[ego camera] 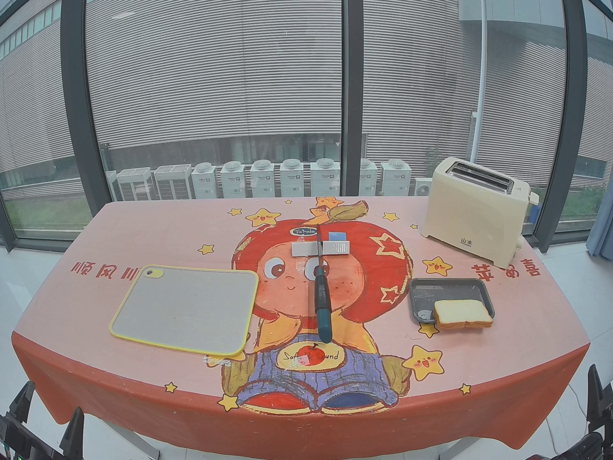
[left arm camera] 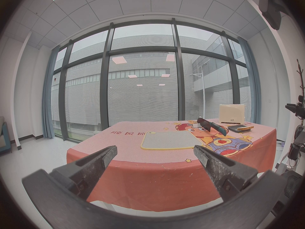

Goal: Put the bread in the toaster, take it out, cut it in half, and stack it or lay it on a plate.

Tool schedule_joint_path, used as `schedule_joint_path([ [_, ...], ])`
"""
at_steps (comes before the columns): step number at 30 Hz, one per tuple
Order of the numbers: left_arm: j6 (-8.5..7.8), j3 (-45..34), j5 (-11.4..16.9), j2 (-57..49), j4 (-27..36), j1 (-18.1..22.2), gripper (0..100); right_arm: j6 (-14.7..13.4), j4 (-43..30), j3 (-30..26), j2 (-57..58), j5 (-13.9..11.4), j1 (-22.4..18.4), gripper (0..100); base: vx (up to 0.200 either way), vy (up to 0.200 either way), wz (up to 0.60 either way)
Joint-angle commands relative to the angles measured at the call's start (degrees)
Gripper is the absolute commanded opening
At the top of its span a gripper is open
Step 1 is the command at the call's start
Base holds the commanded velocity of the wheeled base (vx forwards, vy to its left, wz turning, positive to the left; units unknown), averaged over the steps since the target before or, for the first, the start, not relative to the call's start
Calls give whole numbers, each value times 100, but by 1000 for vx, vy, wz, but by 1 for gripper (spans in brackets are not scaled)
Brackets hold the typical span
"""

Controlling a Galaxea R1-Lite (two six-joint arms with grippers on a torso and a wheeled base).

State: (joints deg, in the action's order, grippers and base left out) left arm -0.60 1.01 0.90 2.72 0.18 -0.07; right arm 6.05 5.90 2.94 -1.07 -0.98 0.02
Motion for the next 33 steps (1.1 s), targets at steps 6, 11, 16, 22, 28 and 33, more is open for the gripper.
schedule_joint_path([
  [6, -2, -101, -2, 9, -1, -1, 100, -7, -71, 146, -218, 54, 103, 100, 0, 0, 0],
  [11, -2, -101, -2, 9, -1, -1, 100, -42, -309, 286, -323, -17, 103, 100, 0, 0, 0],
  [16, -2, -101, 6, 9, -1, -1, 100, -306, -300, 401, -526, -17, 252, 100, 0, 0, 0],
  [22, -2, -101, 6, 9, -1, -1, 100, -736, -309, 568, -851, 1, 481, 100, 0, 0, 0],
  [28, -2, -101, -2, 9, -1, -1, 100, -1167, -309, 585, -991, -8, 666, 100, 0, 0, 0],
  [33, -2, -101, -2, 9, -1, -1, 100, -1826, -326, 611, -1141, -69, 674, 100, 0, 0, 0],
])
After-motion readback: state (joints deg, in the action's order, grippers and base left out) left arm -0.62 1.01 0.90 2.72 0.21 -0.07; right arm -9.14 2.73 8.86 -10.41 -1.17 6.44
